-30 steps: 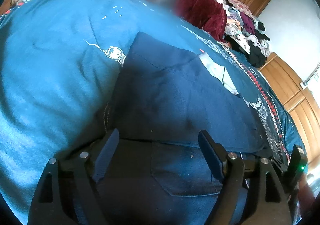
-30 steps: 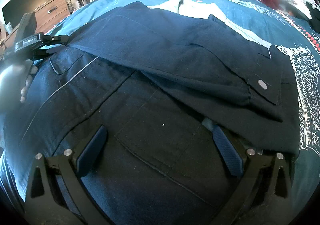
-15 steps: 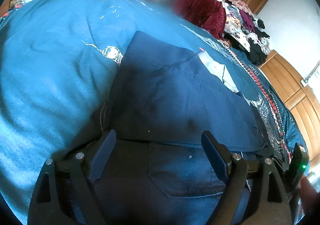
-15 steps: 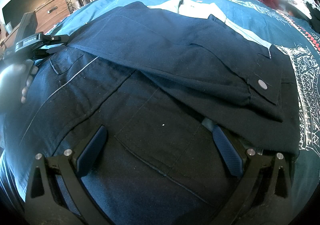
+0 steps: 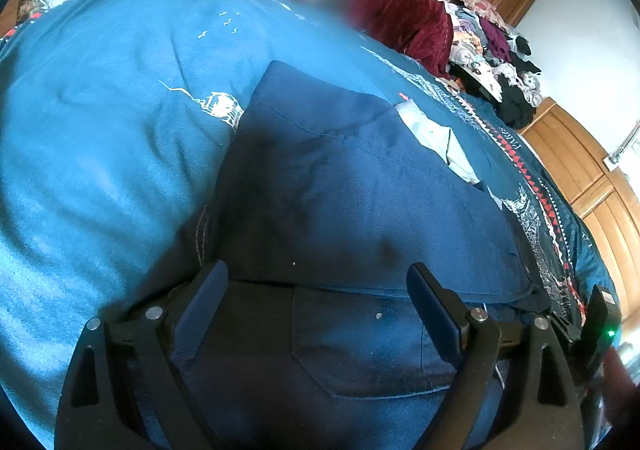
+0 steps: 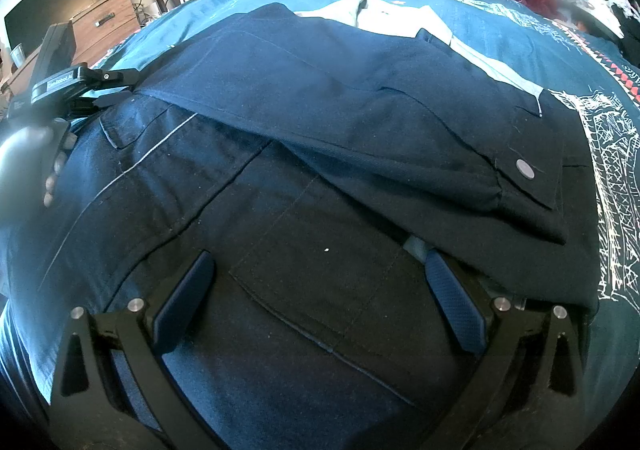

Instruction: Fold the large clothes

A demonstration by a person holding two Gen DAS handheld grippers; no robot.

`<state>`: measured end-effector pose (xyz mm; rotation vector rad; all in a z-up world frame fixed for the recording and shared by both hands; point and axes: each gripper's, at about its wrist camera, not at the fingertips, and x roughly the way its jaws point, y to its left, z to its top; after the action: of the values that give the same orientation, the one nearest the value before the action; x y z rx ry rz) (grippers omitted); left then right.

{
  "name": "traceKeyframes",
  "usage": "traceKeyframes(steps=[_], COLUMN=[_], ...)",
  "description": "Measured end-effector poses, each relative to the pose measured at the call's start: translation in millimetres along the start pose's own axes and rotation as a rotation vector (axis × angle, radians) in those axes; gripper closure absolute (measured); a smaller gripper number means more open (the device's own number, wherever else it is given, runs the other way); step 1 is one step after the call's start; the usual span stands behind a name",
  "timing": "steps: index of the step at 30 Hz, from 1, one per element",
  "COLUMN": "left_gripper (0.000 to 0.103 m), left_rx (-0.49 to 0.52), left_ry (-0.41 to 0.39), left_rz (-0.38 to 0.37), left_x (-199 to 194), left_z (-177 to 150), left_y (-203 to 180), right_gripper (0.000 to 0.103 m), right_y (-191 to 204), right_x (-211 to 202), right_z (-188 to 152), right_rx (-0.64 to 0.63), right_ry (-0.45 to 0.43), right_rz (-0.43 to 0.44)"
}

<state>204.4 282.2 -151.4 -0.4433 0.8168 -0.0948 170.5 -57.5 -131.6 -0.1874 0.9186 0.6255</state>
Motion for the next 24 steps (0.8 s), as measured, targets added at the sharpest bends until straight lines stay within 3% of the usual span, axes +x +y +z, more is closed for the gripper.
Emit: traceKeyframes(steps=[24], left_gripper=[0.003], left_rx=[-0.026], left_ry=[-0.035], left_rz=[-0.119], left_x=[-9.5], left_z=[-4.3], left_y=[9.6], right_gripper=[0.000], right_y=[-0.7], right_x=[-0.1], right_z=[-0.4], right_rx=[-0.001], right_ry=[-0.001], right_rz=[0.000])
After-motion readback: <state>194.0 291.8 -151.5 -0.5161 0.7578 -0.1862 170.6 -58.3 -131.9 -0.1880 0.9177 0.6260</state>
